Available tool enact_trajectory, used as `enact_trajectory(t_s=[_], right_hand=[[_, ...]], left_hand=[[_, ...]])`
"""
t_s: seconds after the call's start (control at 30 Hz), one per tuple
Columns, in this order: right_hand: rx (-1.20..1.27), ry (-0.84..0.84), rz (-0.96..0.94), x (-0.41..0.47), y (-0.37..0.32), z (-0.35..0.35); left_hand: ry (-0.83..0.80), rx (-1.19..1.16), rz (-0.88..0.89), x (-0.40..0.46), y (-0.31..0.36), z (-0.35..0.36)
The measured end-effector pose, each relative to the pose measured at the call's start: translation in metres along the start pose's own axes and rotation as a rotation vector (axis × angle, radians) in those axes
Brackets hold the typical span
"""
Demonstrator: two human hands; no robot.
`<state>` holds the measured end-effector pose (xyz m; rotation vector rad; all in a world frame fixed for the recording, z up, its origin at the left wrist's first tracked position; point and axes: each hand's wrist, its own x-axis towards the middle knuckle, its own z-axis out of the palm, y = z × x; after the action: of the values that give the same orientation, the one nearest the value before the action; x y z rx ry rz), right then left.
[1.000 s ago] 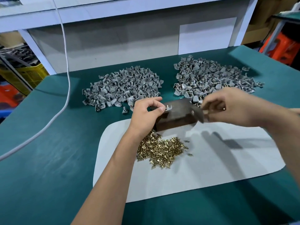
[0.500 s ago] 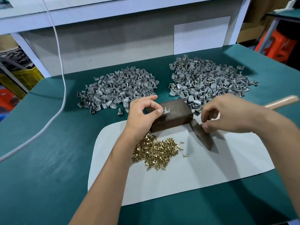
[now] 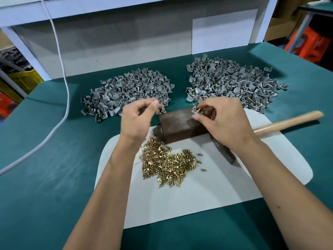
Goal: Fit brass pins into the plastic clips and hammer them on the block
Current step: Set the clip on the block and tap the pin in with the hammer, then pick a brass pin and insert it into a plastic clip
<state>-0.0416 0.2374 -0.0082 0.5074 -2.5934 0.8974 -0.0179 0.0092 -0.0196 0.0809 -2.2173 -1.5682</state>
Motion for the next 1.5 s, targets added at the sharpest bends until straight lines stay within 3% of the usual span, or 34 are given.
enact_trajectory(t_s=[0.13,0.27,0.33,0.47,0.57,0.63,0.9,1.27,1.4,1.5], right_hand=[[0.015,0.173,0.263,0.003,0.018,-0.002],[0.021,0.220,0.133,-0.004,0.000,-0.001],[0.046,0.144,-0.014,-0.011,-0.021,0.005],[0.036,-0.177,-0.328,-0.024,-0.075,0.026],[-0.153,-0.412,-0.442,-0.028,-0.109,0.051],[-0.250,-0.466,-0.462,-0.029,-0.127,0.067],[-0.320,-0.492,-0.262,-0.023,-0.155,0.092],[-0.282,-0.563,-0.337,-0.019,-0.153,0.089],[-0.121,-0.454,-0.335,-0.015,-0.139,0.070],[0.102,-0.270,-0.234,-0.005,-0.113,0.040]], left_hand=[[0.259,0.379,-0.114,0.013,-0.025,-0.036],[0.208,0.454,-0.277,0.018,-0.040,-0.055],[0.168,0.460,-0.271,0.018,-0.042,-0.057],[0.140,0.468,-0.274,0.019,-0.047,-0.061],[0.185,0.480,-0.287,0.020,-0.046,-0.061],[0.213,0.488,-0.283,0.021,-0.045,-0.059],[0.163,0.421,-0.290,0.018,-0.046,-0.064],[0.158,0.412,-0.315,0.022,-0.047,-0.063],[0.233,0.313,-0.222,0.022,-0.038,-0.056],[0.272,0.019,-0.129,0.018,-0.018,-0.040]])
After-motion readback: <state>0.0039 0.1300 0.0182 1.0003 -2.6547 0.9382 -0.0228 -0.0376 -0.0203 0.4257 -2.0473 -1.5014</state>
